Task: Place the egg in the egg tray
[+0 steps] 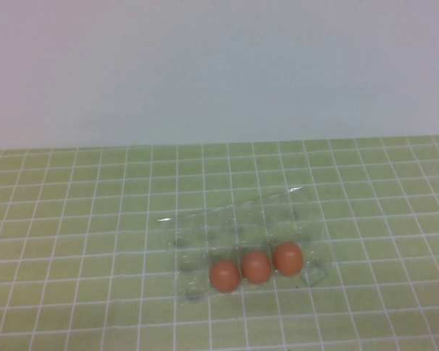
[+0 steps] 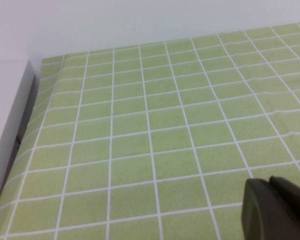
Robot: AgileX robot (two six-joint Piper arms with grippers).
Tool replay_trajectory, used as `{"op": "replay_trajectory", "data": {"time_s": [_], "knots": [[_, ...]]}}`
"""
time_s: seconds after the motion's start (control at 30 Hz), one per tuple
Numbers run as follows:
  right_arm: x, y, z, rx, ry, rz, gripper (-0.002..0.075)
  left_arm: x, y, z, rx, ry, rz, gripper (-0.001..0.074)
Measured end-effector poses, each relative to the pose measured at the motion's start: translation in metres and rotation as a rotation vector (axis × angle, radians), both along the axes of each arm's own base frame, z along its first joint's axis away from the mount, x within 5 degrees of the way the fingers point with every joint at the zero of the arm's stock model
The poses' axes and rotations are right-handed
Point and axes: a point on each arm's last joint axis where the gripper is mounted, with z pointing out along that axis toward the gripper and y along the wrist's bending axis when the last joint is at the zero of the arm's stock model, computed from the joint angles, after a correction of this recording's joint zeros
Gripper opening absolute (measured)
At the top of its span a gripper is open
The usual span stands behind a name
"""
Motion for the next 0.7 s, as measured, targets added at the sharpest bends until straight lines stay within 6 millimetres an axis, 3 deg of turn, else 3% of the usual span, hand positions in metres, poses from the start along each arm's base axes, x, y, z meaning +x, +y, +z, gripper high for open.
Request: {"op": "replay_trajectory", "data": {"time_s": [0.33,0.7], "knots": [[-0.006,-0.004,-0.03,-0.05,0.148,-0.041,-0.0002,0.0,0.0,0.0,0.0,0.0,0.0,-0.0001],[-0.012,-0.008,-0.034,-0.013,0.17,-0.091,-0.0002,0.0,0.0,0.0,0.0,0.0,0.0,-0.0002]]}}
